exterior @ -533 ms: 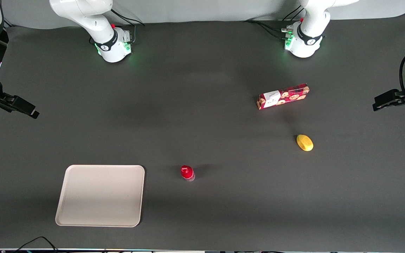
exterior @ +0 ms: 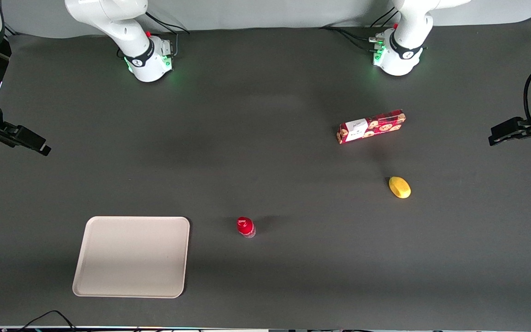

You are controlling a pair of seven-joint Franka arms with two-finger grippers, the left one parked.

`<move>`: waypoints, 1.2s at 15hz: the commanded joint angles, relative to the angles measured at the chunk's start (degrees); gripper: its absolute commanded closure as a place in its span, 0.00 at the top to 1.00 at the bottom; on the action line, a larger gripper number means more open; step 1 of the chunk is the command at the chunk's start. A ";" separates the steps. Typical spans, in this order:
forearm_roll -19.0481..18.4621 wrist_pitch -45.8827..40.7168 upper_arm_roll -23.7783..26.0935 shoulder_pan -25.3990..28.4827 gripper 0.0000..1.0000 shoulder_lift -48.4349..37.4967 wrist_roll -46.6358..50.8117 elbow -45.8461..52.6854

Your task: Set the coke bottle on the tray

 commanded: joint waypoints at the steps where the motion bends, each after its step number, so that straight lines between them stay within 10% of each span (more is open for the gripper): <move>1: -0.01 0.23 -0.04 -0.09 1.00 -0.28 -1.01 -0.11; 10: 0.34 0.23 2.07 2.27 1.00 -0.19 -0.83 0.24; 18: 0.52 0.32 -0.39 24.66 1.00 6.74 0.05 7.00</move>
